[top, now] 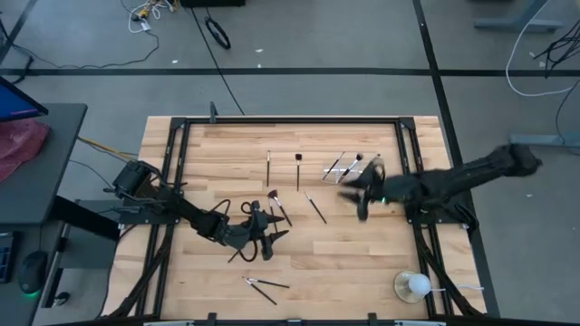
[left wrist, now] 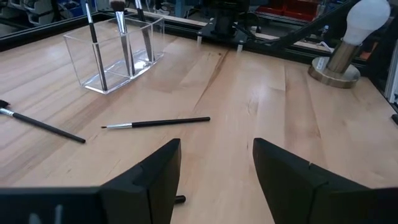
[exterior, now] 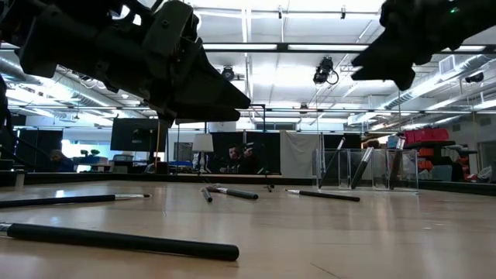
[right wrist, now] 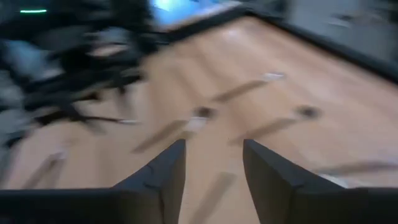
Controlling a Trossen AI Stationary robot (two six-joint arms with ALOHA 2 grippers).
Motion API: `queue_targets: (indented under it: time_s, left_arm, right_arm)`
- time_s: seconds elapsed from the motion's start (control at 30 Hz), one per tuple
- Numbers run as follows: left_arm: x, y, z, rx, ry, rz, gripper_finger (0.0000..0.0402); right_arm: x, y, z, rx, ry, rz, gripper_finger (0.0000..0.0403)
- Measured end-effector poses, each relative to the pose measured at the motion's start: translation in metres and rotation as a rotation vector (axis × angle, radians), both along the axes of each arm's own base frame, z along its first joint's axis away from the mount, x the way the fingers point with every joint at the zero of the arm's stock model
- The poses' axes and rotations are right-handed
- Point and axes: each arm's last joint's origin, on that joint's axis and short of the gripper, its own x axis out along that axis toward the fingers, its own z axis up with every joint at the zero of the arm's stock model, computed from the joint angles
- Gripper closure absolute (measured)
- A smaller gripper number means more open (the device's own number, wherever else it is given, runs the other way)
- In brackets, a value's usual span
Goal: Put items in baskets/containers
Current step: Put the black liner brush into the transparent organizer
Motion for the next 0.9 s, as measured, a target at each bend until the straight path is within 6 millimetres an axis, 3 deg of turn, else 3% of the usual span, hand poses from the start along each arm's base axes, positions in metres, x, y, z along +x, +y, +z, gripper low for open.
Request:
queue_targets:
  time_s: [0.2,0.37,0.63,0.9]
  left_arm:
    - [0.000,0.000,0.000,-0.001,0.000,0.001,0.0193]
    - [0.000,0.000,0.000,-0.002,-0.001,0.001,0.0193]
    - [0.000,0.000,0.000,-0.006,-0.001,0.002,0.0193]
    - [0.000,0.000,0.000,-0.006,-0.002,0.002,0.0193]
  right_arm:
    - [0.026,0.053,-0.038,-0.068,-0.014,0.140,0.0266]
    - [0.042,0.071,-0.073,-0.097,0.038,0.156,0.0283]
    - [0.056,0.065,-0.112,-0.079,0.121,0.074,0.0281]
    - [0.069,0.040,-0.132,-0.098,0.196,-0.059,0.0210]
